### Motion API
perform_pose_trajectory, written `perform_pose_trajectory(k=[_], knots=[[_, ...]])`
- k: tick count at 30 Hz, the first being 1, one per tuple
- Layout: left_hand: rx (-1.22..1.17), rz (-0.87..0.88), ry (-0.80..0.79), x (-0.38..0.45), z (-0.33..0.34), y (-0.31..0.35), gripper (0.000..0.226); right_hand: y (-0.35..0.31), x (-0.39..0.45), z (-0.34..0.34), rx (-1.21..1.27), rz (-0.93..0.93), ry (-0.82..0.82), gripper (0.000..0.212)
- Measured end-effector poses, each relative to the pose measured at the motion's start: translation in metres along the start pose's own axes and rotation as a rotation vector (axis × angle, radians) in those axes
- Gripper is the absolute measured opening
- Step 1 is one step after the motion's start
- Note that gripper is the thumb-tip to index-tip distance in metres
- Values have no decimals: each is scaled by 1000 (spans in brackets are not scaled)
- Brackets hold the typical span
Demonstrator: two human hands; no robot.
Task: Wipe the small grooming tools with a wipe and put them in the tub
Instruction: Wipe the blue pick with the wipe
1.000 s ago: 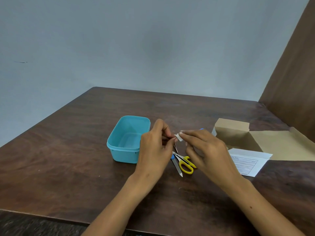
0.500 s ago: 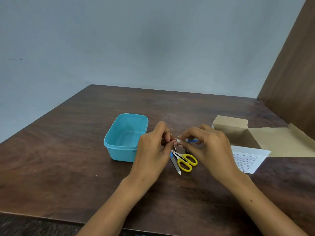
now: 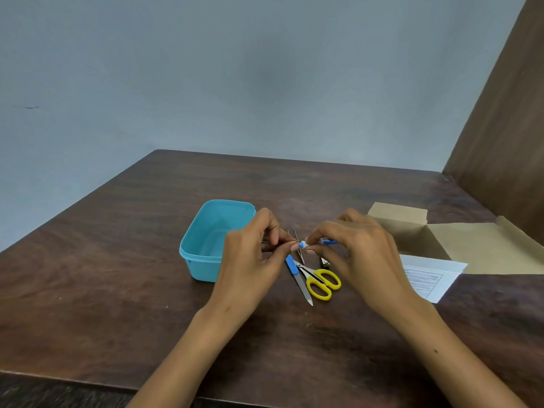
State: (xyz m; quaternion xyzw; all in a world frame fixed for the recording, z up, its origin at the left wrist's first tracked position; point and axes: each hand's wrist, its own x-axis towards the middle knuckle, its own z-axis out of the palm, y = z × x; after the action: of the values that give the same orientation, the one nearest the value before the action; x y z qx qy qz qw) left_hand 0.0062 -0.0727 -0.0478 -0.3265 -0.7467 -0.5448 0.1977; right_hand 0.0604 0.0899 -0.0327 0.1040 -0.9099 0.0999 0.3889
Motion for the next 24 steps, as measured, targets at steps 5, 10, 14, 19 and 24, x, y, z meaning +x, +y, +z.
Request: perform_pose_trajectory(k=[5, 10, 14, 19, 24], knots=[[23, 21, 37, 0, -7, -3, 46, 6, 1, -4, -38, 14, 13, 19], [34, 42, 53, 1, -8, -7, 43, 4, 2, -4, -32, -10, -8, 15], [75, 117, 17, 0, -8, -7, 39, -2, 4, -4, 97, 24, -84, 9], [77, 184, -2, 1, -11, -5, 37, 4, 4, -2, 190, 105, -171, 9], [20, 124, 80, 3, -18, -5, 42, 18, 3, -13, 163, 161, -152, 9]])
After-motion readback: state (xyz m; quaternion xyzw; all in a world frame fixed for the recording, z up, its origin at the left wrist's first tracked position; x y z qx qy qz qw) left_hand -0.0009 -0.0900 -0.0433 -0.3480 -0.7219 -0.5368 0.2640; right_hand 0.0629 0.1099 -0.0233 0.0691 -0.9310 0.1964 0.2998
